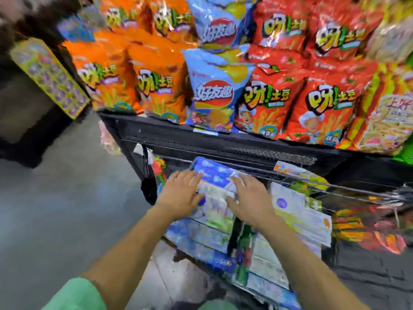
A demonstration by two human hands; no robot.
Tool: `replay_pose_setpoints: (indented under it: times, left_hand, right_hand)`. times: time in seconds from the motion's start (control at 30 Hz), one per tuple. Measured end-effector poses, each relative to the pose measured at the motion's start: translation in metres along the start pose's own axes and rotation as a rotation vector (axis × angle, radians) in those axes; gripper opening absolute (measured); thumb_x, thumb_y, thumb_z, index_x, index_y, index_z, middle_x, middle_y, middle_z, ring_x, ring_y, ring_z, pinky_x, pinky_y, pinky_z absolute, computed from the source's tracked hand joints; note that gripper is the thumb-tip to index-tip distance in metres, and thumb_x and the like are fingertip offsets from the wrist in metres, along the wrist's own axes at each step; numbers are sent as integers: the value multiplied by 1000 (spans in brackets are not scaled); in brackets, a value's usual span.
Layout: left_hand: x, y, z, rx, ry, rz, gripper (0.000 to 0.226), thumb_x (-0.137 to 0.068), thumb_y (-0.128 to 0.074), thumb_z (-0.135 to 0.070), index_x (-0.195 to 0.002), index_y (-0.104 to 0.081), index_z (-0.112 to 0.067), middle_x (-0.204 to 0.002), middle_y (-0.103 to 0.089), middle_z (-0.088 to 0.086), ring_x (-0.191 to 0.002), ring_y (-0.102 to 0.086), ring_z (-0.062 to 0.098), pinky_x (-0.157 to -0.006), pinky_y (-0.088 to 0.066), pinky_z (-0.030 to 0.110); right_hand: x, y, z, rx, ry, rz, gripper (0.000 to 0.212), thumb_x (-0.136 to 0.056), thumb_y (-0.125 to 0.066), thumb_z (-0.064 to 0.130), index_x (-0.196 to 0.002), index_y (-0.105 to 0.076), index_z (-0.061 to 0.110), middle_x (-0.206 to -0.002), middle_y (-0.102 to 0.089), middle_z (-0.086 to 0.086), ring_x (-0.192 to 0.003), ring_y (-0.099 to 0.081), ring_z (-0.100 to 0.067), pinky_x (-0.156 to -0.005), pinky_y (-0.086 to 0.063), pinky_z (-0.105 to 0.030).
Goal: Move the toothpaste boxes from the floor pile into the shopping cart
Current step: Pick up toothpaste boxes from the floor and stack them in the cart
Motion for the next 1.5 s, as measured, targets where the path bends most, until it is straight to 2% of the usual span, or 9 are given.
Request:
replay_pose_setpoints:
  times: [0.2, 0.4, 0.47, 0.57, 0.7, 0.87, 1.07, 1.3, 1.5]
  left_hand:
    - [166, 40, 184, -58, 320, -122, 65, -90, -36, -55, -130, -64, -11, -126, -67, 10, -114, -64, 31, -96, -51, 45]
    - [353, 59, 337, -94, 686, -191, 71, -94, -26, -59, -135, -60, -13, -131, -65, 8, -120, -60, 30, -100, -47, 44]
    - [406, 60, 372, -80, 816, -213, 71, -94, -26, -59, -138, -58, -12, -133, -63, 8, -122, -58, 30, -101, -44, 44]
    - [472, 53, 418, -81, 989, -232, 67, -95, -32, -57, -140, -56, -13, -137, -61, 9, -125, -56, 29, -104, -42, 44]
    - [540, 37, 471, -52, 1195, -210, 74, -92, -24, -61, -138, -57, -14, -135, -62, 7, -123, -57, 28, -102, -43, 42]
    - [586, 24, 567, -6, 1385, -108, 63, -101, -37, -56, -152, -40, -18, -151, -47, 4, -138, -43, 24, -111, -32, 40]
    - [601, 35, 704, 15, 1496, 0, 66, -102, -31, -58, -156, -27, -22, -158, -37, -1, -144, -34, 20, -117, -25, 36]
    - [607, 38, 855, 63, 1554, -57, 86, -86, -10, -66, -146, -48, -16, -144, -55, 6, -132, -51, 27, -107, -38, 43]
    - [631, 11, 985, 115, 1591, -32, 89, -86, -5, -66, -150, -42, -17, -152, -46, 6, -138, -44, 25, -112, -33, 43]
  right_hand:
    - [-50, 26, 223, 69, 291, -61, 69, -80, -42, 60, -120, -67, 9, -118, -67, -18, -105, -65, -38, -88, -54, -46]
    - [-82, 13, 445, 136, 565, -46, 65, -86, -45, 61, -129, -59, 15, -129, -58, -10, -119, -55, -33, -97, -45, -43]
    - [-87, 7, 512, 163, 672, -28, 67, -87, -38, 63, -132, -55, 16, -132, -57, -10, -122, -53, -33, -98, -45, -44]
    - [-100, 2, 607, 159, 822, -8, 63, -93, -47, 60, -141, -48, 19, -146, -48, -10, -133, -45, -32, -105, -38, -43]
    - [-126, -16, 723, 176, 997, 29, 66, -94, -47, 60, -147, -40, 21, -154, -40, -9, -139, -38, -29, -109, -34, -39]
    - [-186, -49, 852, 194, 1129, 88, 68, -95, -45, 60, -150, -36, 21, -152, -39, -7, -139, -38, -29, -110, -32, -38]
    - [-284, -78, 979, 191, 1161, 184, 69, -95, -42, 62, -150, -35, 21, -151, -41, -6, -137, -39, -29, -111, -34, -37]
    - [-373, -97, 1106, 196, 1191, 247, 69, -96, -40, 62, -150, -36, 19, -152, -40, -6, -138, -38, -28, -111, -33, -40]
    - [-441, -136, 1230, 256, 1221, 276, 73, -96, -36, 65, -153, -31, 20, -156, -36, -6, -142, -34, -27, -114, -32, -40]
Point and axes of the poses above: each hand's wrist, its own x-axis away from the middle knuckle, its own y-axis out of the back of the hand, z = x × y, the point moved 4 cm from there along -x, towards the middle knuckle
